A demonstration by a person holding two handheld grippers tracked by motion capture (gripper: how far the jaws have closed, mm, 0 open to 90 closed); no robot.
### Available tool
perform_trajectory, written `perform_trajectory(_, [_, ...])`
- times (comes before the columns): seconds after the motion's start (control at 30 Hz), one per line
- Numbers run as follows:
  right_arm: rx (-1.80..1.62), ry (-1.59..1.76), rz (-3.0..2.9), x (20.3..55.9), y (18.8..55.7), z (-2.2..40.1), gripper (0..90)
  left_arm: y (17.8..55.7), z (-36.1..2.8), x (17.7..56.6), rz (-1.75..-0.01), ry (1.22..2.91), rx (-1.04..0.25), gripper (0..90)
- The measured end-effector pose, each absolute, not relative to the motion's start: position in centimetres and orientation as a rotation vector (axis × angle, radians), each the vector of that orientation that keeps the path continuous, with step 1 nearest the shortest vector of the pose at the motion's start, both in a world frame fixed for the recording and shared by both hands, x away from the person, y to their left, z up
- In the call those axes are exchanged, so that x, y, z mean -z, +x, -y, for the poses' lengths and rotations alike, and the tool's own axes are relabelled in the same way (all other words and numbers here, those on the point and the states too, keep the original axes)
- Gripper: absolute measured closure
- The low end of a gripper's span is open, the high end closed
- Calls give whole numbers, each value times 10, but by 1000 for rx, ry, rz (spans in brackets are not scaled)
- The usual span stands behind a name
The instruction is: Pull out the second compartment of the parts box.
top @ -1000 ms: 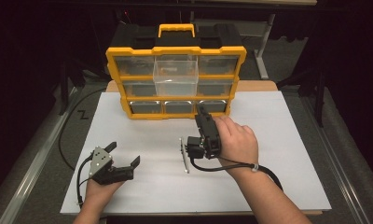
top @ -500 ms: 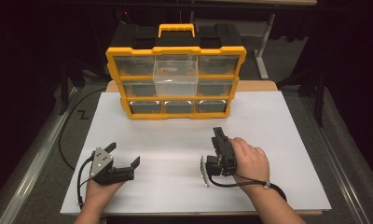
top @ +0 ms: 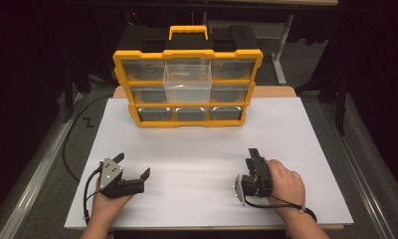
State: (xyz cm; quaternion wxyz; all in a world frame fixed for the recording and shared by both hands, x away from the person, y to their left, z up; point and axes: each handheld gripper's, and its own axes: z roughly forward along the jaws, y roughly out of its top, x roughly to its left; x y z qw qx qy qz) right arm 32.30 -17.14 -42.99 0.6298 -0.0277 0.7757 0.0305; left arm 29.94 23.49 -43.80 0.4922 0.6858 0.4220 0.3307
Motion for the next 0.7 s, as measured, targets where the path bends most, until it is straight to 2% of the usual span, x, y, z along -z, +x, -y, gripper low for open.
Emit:
perform_trajectory(0.13, [-61, -30, -1783, 434, 322, 192, 490, 298, -235, 437, -1022, 1660, -799, 8])
perform_trajectory(0.23, [-41, -8, -1819, 436, 323, 204, 437, 298, -236, 436, -1016, 1653, -796, 8])
perform_trajectory(0.43, [-50, -4, -1815, 434, 324, 204, 403, 297, -237, 436, -1012, 1645, -788, 8])
perform_trajectory(0.7, [-39, -3, -1846, 437, 324, 205, 304, 297, -236, 436, -1008, 1649, -786, 8])
